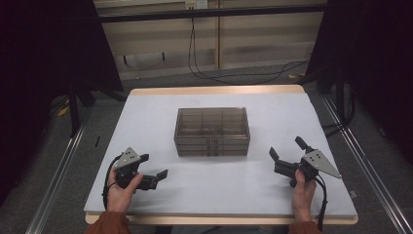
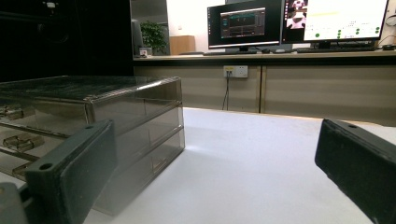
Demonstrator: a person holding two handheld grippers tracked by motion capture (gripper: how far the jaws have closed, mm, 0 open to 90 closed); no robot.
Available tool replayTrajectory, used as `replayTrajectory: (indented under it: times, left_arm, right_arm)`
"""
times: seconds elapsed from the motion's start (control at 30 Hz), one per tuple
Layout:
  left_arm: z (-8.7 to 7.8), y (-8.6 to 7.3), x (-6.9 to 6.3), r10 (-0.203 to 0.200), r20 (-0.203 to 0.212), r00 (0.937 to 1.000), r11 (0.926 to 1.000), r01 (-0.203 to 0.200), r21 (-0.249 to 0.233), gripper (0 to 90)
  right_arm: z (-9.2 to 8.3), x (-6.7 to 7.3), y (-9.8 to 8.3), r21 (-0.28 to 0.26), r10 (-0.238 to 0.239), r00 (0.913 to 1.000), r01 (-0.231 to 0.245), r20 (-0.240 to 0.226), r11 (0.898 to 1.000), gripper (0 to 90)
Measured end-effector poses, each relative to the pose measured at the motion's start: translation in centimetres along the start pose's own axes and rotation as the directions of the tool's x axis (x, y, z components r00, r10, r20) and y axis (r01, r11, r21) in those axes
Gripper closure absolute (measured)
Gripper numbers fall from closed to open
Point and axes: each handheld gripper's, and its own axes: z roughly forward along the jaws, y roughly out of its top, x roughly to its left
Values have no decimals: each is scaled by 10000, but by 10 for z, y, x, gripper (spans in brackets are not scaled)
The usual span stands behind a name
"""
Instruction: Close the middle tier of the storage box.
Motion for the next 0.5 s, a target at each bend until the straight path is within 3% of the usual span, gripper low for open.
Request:
replayTrajectory:
  times: [0.23, 0.33, 0.37, 0.5]
  left_arm:
    - [-8, -15, 22, -639, -536, 9965, 9972, 658, 342, 28]
    - [-14, -19, 31, -941, -952, 9910, 9948, 974, 304, 28]
    - [-15, -22, 35, -1118, -1200, 9865, 9923, 1173, 400, 28]
    - [-11, -30, 42, -1085, -1594, 9812, 9902, 1209, 699, 28]
  right_arm:
    - [0, 0, 0, 6, 6, 10000, -6, -4, 10000, 0]
    - [0, 0, 0, 14, 14, 10000, -14, -36, 10000, 0]
    - [0, 0, 0, 1, 27, 10000, -27, -14, 10000, 0]
    - [0, 0, 0, 12, 57, 10000, -57, -36, 10000, 0]
